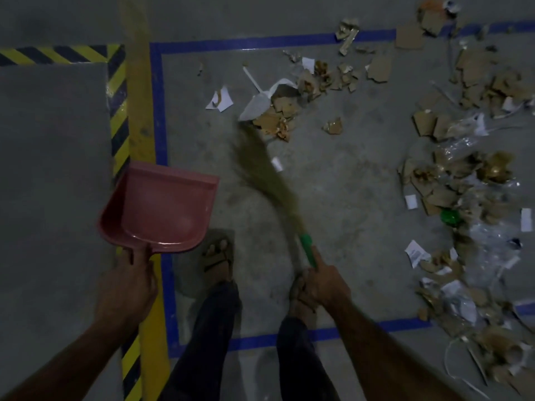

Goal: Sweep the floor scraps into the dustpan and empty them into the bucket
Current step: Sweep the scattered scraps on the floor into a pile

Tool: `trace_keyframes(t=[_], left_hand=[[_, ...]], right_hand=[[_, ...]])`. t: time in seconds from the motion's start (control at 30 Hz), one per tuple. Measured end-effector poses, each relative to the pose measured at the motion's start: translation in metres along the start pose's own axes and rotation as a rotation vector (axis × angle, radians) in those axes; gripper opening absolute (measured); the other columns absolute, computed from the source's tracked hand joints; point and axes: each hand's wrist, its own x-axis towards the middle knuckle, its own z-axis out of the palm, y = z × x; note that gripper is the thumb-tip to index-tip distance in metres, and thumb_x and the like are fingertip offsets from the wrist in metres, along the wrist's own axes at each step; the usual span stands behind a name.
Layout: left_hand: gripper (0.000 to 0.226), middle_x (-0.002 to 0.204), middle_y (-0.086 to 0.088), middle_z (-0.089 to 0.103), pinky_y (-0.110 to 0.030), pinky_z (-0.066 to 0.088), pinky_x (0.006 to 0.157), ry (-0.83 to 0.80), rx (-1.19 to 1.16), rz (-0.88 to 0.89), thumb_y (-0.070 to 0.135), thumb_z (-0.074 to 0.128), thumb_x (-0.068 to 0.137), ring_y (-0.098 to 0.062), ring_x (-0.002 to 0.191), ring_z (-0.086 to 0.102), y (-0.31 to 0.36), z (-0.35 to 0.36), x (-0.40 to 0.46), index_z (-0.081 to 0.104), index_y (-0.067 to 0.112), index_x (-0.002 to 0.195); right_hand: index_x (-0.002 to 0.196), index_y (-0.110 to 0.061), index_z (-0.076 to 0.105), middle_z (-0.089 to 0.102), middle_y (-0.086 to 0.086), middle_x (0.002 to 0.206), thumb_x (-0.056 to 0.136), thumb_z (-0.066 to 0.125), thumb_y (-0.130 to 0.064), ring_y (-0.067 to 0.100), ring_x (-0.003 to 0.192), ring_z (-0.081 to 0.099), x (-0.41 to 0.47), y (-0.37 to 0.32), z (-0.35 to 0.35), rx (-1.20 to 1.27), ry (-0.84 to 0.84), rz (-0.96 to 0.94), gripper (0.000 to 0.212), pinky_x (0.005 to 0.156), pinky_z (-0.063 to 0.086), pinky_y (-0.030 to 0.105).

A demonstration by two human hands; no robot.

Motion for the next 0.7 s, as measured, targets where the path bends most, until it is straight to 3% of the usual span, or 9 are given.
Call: trace_keyframes(t=[0.07,0.17,0.3,0.4,0.57,0.63,0.7], left_hand=[[0.046,0.098,-0.02,0.052,-0.045,0.043,0.05,-0.006,0.037,0.12,0.027,0.035,0.09,-0.037,0.067,0.051,0.007,0.005,0.013,0.044,0.011,0.132],[0.052,0.095,-0.018,0.047,-0.033,0.03,0.041,0.033,-0.018,0.249,0.016,0.044,0.086,-0.029,0.057,0.039,0.026,0.004,0.026,0.043,0.004,0.137],[0.048,0.086,-0.009,0.041,-0.033,0.023,0.045,0.044,-0.113,0.301,0.018,0.042,0.096,-0.02,0.058,0.028,0.044,0.004,0.044,0.038,0.007,0.143],[0.042,0.092,-0.014,0.047,-0.031,0.021,0.049,0.036,-0.129,0.29,0.014,0.047,0.095,-0.02,0.059,0.029,0.047,0.002,0.055,0.043,0.008,0.136],[0.045,0.087,-0.014,0.049,-0.032,0.028,0.047,0.019,-0.129,0.244,0.023,0.038,0.09,-0.025,0.057,0.039,0.028,-0.013,0.059,0.044,0.01,0.134],[0.046,0.087,-0.013,0.047,-0.034,0.031,0.047,0.032,-0.13,0.22,0.021,0.039,0.091,-0.026,0.059,0.041,0.016,-0.022,0.058,0.043,0.01,0.135],[0.049,0.09,-0.012,0.045,-0.034,0.033,0.048,0.064,-0.111,0.217,0.014,0.044,0.087,-0.027,0.061,0.041,-0.001,-0.029,0.057,0.045,0.009,0.135]], right_hand=[[0.159,-0.033,0.001,0.064,0.019,0.1,0.102,0.041,-0.038,0.036,0.086,0.062,0.001,0.029,-0.013,0.032,0.043,0.09,0.07,0.077,0.051,0.041],[0.159,-0.026,0.002,0.061,0.015,0.09,0.104,0.042,-0.03,0.032,0.076,0.061,0.01,0.069,-0.043,0.063,0.096,0.189,0.068,0.074,0.051,0.04],[0.159,-0.021,0.015,0.06,0.028,0.118,0.103,0.046,-0.026,0.043,0.095,0.061,0.013,0.094,-0.081,0.096,0.231,0.256,0.064,0.085,0.051,0.045],[0.157,-0.012,0.023,0.055,0.033,0.127,0.104,0.045,-0.021,0.049,0.1,0.059,-0.008,0.086,-0.096,0.106,0.403,0.249,0.059,0.085,0.047,0.048],[0.156,-0.021,0.024,0.065,0.023,0.097,0.105,0.037,-0.032,0.027,0.064,0.052,-0.043,0.068,-0.101,0.167,0.484,0.251,0.054,0.064,0.046,0.039],[0.157,-0.025,0.021,0.067,0.022,0.098,0.105,0.037,-0.038,0.033,0.07,0.059,-0.054,0.057,-0.099,0.13,0.49,0.205,0.056,0.066,0.053,0.044],[0.158,-0.02,0.022,0.065,0.026,0.114,0.104,0.038,-0.036,0.041,0.092,0.064,-0.062,0.039,-0.095,0.091,0.496,0.115,0.059,0.081,0.055,0.052]])
